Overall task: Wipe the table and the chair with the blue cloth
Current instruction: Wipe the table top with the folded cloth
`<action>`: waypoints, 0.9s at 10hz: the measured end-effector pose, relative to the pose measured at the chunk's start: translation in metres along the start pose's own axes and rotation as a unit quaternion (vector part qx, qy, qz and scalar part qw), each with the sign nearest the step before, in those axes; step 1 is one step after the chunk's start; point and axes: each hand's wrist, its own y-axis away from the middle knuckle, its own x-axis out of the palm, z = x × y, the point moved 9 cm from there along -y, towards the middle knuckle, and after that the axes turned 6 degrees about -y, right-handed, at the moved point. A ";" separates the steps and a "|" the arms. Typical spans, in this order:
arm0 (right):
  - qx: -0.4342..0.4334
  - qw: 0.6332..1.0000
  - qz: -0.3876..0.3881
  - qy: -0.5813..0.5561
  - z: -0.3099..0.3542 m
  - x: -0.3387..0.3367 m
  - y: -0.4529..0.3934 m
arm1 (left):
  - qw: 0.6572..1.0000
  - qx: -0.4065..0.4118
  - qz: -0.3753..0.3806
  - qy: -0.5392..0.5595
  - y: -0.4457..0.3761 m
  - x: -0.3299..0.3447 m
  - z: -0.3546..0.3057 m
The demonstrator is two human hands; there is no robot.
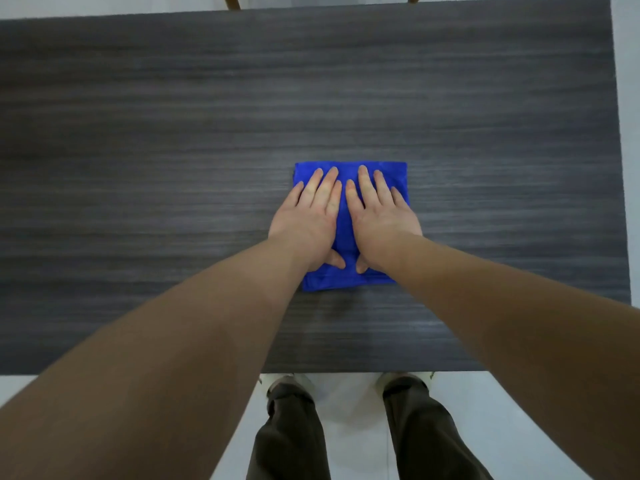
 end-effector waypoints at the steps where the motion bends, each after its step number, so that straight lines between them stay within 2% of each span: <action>1: -0.006 1.000 -0.006 -0.001 0.022 -0.005 -0.007 | 1.000 -0.005 -0.002 0.000 0.006 0.009 0.022; 7: 0.008 1.000 -0.011 -0.002 0.152 -0.026 -0.038 | 1.000 -0.008 -0.015 0.022 0.049 0.062 0.139; 9: 0.012 1.000 -0.002 -0.007 0.158 -0.026 -0.040 | 0.999 -0.026 0.005 0.021 0.050 0.064 0.141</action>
